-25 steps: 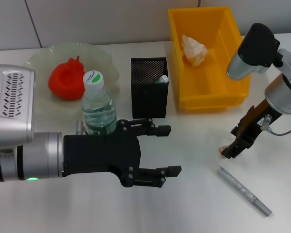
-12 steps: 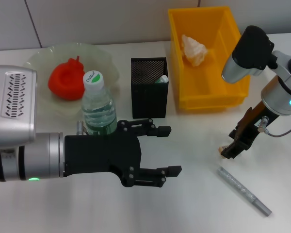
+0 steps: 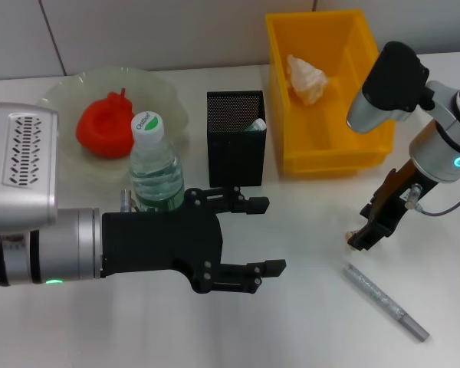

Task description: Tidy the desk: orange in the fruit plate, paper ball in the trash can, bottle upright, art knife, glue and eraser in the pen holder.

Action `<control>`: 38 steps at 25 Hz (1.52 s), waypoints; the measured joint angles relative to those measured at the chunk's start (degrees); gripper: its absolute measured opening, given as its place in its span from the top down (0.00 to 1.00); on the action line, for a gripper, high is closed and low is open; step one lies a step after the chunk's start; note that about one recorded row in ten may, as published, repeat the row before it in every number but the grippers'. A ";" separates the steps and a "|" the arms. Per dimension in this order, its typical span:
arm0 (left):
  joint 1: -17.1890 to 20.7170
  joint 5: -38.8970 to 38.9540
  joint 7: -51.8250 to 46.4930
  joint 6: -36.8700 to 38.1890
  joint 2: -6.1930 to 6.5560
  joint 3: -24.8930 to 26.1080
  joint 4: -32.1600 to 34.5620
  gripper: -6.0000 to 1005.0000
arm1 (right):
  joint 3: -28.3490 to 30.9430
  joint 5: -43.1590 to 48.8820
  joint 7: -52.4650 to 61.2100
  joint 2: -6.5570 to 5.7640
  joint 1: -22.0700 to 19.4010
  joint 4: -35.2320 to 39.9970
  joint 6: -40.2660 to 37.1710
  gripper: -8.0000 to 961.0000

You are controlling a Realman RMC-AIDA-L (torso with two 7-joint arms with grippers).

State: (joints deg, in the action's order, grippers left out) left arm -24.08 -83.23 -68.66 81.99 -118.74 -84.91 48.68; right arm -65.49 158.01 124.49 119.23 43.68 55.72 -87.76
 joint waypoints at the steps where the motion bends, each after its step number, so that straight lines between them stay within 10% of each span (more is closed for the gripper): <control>1: 0.00 0.00 0.11 -0.02 0.00 0.00 -0.02 0.20 | -0.34 -0.02 0.02 0.01 0.00 0.00 0.04 0.38; 38: -0.18 0.00 0.29 -0.16 0.00 0.01 -0.03 0.20 | -1.58 -0.16 1.46 0.12 0.24 -1.50 0.76 0.55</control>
State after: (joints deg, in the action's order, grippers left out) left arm -24.26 -83.23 -68.37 81.83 -118.74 -84.90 48.65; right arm -67.06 157.85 125.95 119.36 43.92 54.23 -87.00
